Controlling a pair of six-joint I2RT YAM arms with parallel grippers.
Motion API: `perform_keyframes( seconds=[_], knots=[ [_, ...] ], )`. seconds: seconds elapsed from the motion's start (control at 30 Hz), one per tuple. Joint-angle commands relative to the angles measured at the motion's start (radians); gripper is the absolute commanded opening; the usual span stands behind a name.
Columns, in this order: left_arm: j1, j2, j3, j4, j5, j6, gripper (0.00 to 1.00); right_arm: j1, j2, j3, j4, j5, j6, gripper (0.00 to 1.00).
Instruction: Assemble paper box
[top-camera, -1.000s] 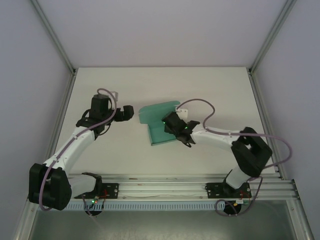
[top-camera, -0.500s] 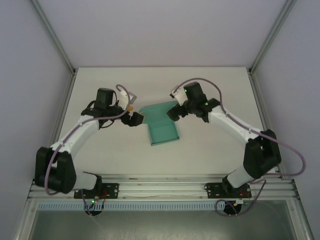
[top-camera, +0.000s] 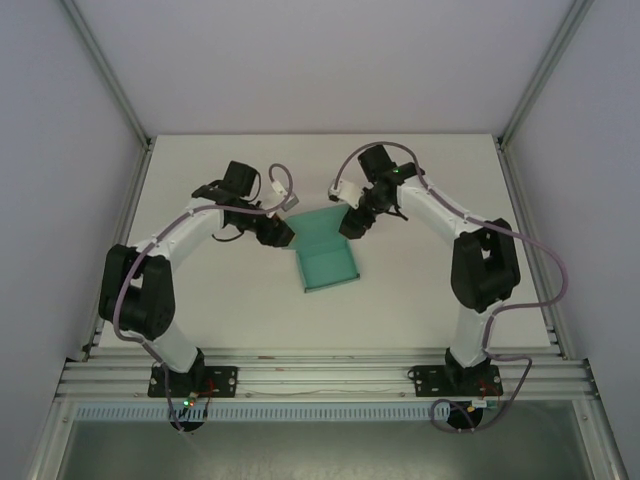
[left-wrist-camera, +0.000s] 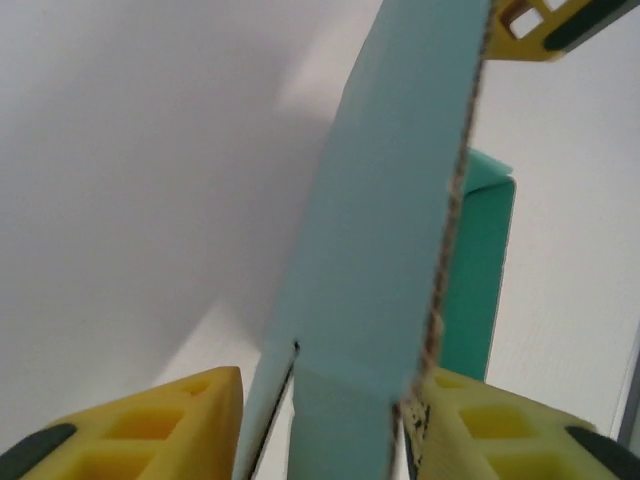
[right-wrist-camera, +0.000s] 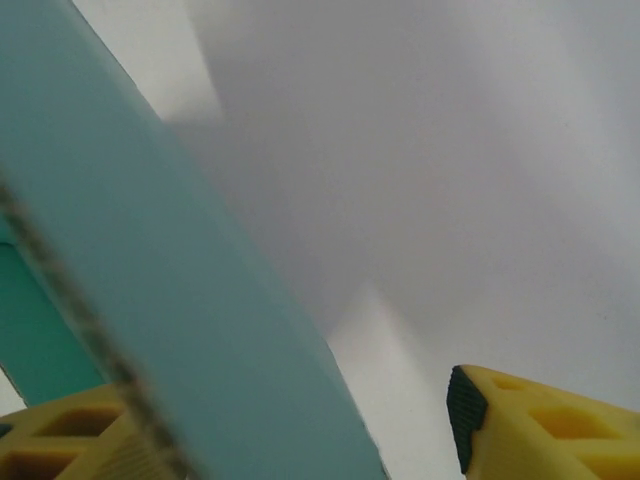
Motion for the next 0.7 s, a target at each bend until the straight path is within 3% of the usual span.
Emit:
perform_keyframes(
  seconds=[0.0, 0.3, 0.5, 0.67],
  knots=[
    [0.001, 0.006, 0.033, -0.042, -0.032, 0.012, 0.26, 0.0, -0.017, 0.011, -0.052, -0.002, -0.035, 0.56],
    [-0.011, -0.028, 0.024, 0.026, -0.08, -0.043, 0.01, -0.001, -0.037, 0.013, -0.095, 0.017, -0.038, 0.1],
    [-0.028, -0.062, 0.017, 0.134, -0.256, -0.209, 0.0, 0.005, -0.087, -0.029, -0.003, 0.073, 0.074, 0.01],
    [-0.045, -0.075, 0.021, 0.222, -0.394, -0.423, 0.0, 0.037, -0.15, -0.104, 0.163, 0.183, 0.292, 0.0]
  ],
)
